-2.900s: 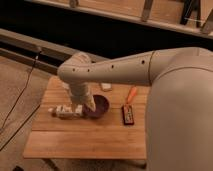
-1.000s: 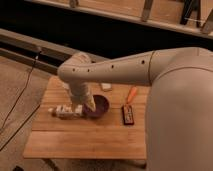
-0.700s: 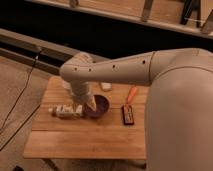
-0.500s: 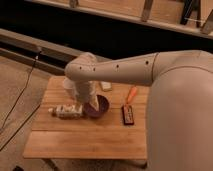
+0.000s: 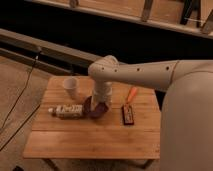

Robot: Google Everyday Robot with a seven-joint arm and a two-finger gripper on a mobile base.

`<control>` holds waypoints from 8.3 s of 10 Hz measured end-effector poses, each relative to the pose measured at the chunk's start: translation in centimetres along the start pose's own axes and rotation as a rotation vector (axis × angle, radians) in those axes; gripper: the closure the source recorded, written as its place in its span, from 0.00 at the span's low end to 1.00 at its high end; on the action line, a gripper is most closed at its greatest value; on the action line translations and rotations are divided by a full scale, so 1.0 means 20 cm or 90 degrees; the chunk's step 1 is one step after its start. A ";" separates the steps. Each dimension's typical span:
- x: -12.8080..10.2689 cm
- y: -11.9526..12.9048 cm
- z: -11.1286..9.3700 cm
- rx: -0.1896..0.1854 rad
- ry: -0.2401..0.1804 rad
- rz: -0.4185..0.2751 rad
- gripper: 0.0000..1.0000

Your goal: Place the eraser on the white sponge

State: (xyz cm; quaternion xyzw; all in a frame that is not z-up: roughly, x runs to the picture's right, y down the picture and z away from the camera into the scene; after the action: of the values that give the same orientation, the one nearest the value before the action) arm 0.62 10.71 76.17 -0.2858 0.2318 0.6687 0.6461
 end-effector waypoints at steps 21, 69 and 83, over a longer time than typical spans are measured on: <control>-0.29 -0.73 0.60 0.039 0.080 0.108 0.38; -1.41 -0.11 0.28 0.051 -0.083 -0.215 1.00; -1.46 -0.06 0.34 0.065 -0.065 -0.236 0.20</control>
State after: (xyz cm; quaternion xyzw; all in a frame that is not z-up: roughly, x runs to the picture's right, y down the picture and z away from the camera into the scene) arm 1.21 -5.96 101.07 -0.2558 0.1757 0.5396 0.7826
